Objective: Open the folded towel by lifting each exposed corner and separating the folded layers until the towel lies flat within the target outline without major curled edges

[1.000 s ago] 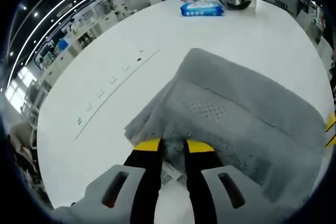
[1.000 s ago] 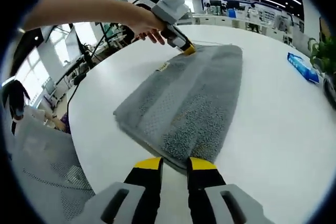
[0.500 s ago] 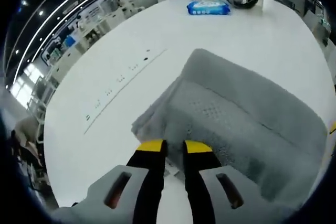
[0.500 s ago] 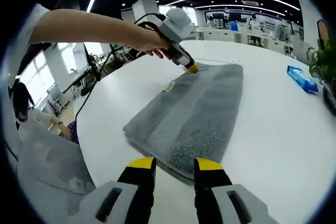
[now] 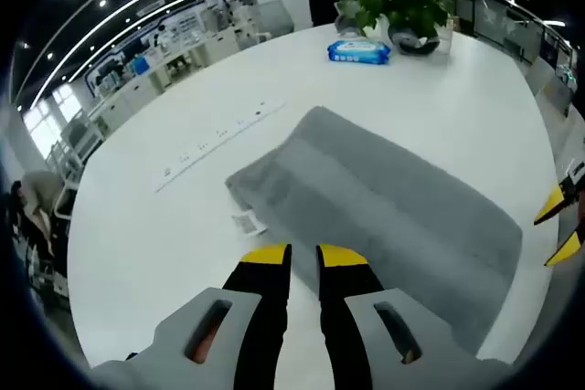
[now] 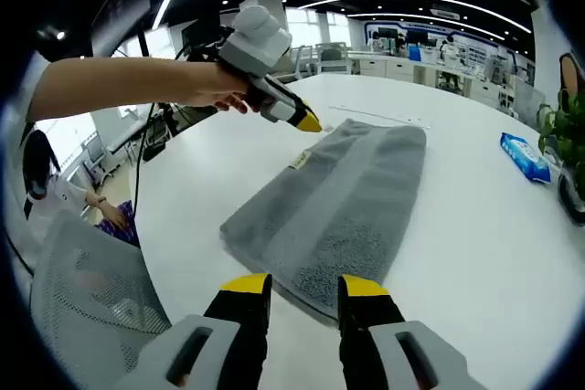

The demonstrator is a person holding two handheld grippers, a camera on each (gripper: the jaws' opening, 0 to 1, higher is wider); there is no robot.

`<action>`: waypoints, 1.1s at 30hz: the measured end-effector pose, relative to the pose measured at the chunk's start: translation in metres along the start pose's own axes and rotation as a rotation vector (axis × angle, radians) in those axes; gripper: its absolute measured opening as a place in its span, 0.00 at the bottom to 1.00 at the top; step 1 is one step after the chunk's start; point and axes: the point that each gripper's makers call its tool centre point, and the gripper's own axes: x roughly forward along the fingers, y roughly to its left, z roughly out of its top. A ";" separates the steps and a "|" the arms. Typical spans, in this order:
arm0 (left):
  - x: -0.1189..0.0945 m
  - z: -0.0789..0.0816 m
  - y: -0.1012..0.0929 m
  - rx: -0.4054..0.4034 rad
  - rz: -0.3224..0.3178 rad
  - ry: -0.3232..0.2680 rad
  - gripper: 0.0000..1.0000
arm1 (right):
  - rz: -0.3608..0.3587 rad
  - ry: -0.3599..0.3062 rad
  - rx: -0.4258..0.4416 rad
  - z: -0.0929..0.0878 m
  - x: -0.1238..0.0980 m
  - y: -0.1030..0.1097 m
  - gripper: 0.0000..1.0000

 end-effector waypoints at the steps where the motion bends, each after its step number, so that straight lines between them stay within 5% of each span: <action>1: -0.003 -0.002 -0.001 -0.001 0.001 -0.001 0.11 | 0.001 -0.002 -0.007 0.002 0.000 0.001 0.29; 10: -0.045 -0.008 -0.034 -0.147 -0.003 -0.143 0.11 | 0.011 0.031 -0.119 0.008 0.005 0.008 0.30; 14: -0.060 -0.027 -0.050 -0.161 0.003 -0.167 0.11 | 0.017 0.026 -0.162 0.013 0.013 0.017 0.32; 18: -0.067 -0.044 -0.050 -0.157 0.031 -0.170 0.11 | 0.052 0.000 -0.159 0.023 0.022 0.029 0.32; 33: -0.095 -0.094 -0.049 -0.403 0.131 -0.247 0.11 | 0.090 -0.018 -0.220 0.042 0.058 0.063 0.44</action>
